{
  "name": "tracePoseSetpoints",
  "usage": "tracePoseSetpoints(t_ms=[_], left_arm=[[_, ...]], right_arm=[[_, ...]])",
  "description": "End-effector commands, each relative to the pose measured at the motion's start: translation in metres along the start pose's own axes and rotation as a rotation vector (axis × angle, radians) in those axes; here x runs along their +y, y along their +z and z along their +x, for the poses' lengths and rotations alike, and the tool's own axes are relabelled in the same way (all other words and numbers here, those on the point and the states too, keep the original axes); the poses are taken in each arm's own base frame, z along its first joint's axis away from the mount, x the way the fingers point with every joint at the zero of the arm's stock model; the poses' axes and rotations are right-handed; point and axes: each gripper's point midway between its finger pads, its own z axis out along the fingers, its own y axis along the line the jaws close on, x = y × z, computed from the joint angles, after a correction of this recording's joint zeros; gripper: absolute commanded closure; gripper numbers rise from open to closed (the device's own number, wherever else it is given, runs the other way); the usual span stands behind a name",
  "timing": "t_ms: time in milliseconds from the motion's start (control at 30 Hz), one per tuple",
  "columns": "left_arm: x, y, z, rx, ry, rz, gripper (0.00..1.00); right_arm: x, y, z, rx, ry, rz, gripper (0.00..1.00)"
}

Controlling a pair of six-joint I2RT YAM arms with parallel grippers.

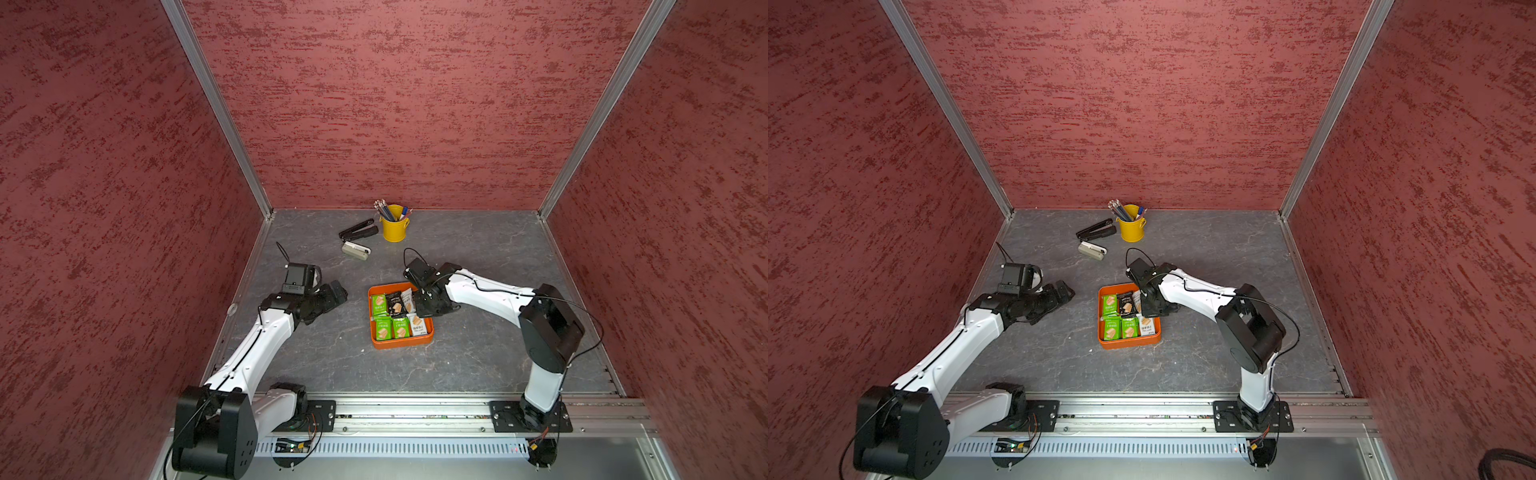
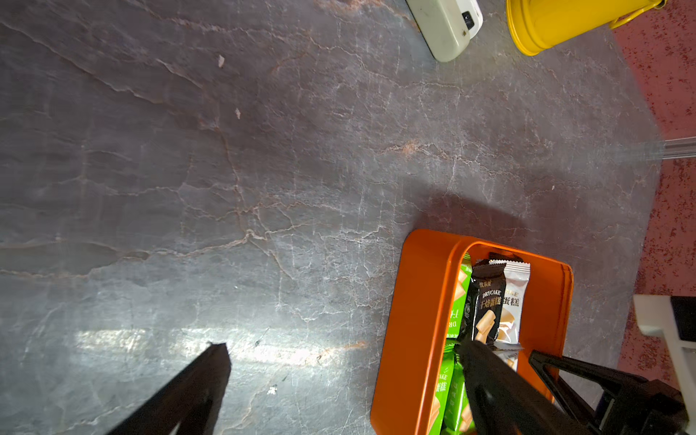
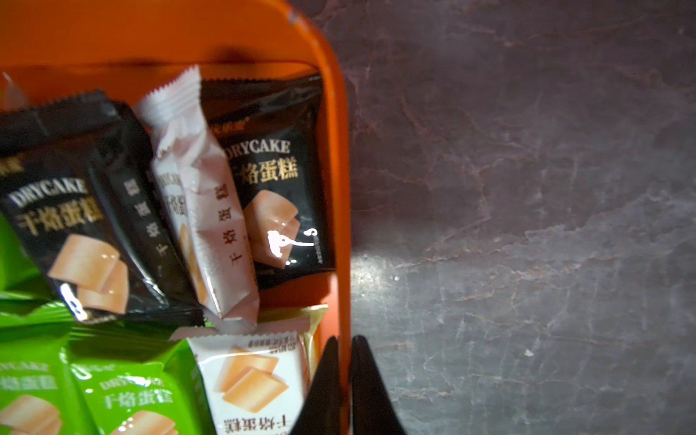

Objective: Take the cookies out of the storage box
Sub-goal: Place the storage box at the center of the board, then pick up the cookie from the storage box.

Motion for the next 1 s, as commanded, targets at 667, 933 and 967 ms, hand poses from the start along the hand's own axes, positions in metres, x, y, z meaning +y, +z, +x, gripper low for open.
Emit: tracePoseSetpoints(t_ms=[667, 933, 967], left_arm=[[-0.016, 0.018, -0.009, 0.032, -0.038, 0.019, 0.0], [-0.017, 0.019, -0.006, 0.03, -0.048, 0.004, 0.0], [-0.017, 0.019, -0.005, 0.032, -0.046, 0.003, 0.0]], right_arm=[[0.063, -0.024, -0.038, -0.014, -0.127, -0.228, 0.6], [0.057, -0.002, -0.039, 0.032, -0.121, -0.222, 0.61], [0.056, 0.001, -0.038, 0.037, -0.119, -0.22, 0.61]])
